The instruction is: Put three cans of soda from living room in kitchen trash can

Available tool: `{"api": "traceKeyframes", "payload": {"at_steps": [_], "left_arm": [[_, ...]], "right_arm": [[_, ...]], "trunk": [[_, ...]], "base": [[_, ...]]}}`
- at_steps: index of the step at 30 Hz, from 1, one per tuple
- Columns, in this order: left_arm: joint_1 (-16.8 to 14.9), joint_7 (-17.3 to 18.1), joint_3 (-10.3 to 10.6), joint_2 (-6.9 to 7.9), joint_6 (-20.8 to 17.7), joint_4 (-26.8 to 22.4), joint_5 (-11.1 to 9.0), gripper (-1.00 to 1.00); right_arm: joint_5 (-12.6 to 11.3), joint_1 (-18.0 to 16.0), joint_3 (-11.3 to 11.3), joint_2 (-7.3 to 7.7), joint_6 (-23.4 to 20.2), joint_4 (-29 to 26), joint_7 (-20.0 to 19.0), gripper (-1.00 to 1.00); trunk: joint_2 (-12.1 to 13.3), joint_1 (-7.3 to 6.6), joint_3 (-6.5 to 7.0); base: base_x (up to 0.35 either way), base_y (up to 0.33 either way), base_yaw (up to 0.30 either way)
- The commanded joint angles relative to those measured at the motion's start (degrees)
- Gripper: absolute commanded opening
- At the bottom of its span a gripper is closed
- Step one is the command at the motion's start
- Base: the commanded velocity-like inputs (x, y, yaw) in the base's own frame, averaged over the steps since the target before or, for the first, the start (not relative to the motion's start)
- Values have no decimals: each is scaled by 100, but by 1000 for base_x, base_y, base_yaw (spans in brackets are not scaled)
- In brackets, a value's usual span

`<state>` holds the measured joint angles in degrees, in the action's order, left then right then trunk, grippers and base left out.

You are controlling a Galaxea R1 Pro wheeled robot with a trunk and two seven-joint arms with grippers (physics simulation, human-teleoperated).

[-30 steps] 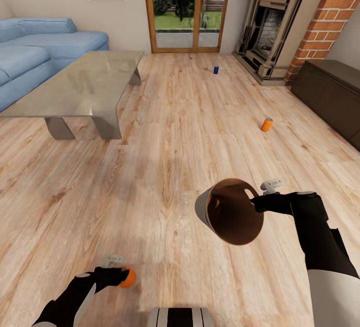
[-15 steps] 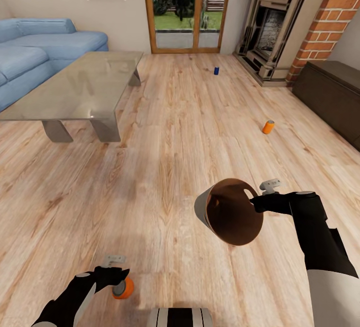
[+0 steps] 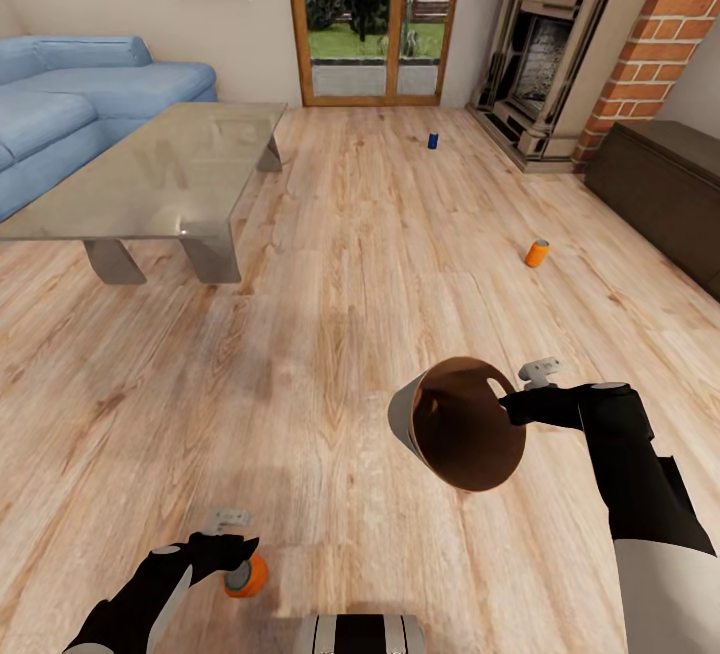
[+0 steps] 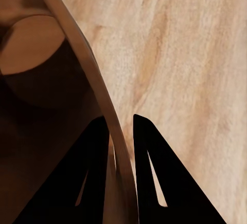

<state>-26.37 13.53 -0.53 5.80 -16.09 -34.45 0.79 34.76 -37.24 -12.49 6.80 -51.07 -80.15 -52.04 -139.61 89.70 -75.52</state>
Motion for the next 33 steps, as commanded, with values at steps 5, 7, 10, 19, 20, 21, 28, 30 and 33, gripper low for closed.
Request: {"api": "traceKeyframes", "payload": {"at_steps": [5, 7, 10, 19, 20, 21, 28, 30, 33], "left_arm": [[0, 1, 6, 0, 0, 0, 0, 100], [0, -1, 8, 0, 0, 0, 0, 100], [0, 0, 6, 0, 0, 0, -1, 100], [0, -6, 8, -4, 0, -6, 0, 100], [0, -6, 8, -5, 0, -7, 0, 100], [0, -7, 8, -6, 0, -7, 0, 100], [0, -8, 9, -8, 0, -8, 0, 100], [0, -8, 9, -9, 0, -9, 0, 100], [0, -8, 9, -9, 0, -9, 0, 100]], "right_arm": [[-102, -3, 1, -4, -50, -1, -43, -100], [-102, -3, 1, -5, -51, -1, -43, -100], [-102, -3, 1, -6, -52, -1, -43, -100], [-101, 5, 17, -10, -52, -1, -43, -100], [-101, 5, 17, -11, -52, -1, -43, -100], [-101, 6, 18, -11, -52, -1, -43, -100], [-101, 5, 19, -12, -52, -1, -43, -100], [-101, 4, 19, -12, -52, -1, -43, -100], [-101, 5, 23, -16, -52, -1, -43, -100]], "trunk": [[-202, 110, -112], [-283, 153, -164], [-364, 200, -247], [-374, 218, -481], [-374, 218, -490], [-374, 218, -499], [-374, 218, -538], [-374, 218, -542], [-374, 218, -544]], "base": [[0, 0, 0], [0, 0, 0], [0, 0, 0], [0, 0, 0], [0, 0, 0], [0, 0, 0], [0, 0, 0], [0, 0, 0], [0, 0, 0]]}}
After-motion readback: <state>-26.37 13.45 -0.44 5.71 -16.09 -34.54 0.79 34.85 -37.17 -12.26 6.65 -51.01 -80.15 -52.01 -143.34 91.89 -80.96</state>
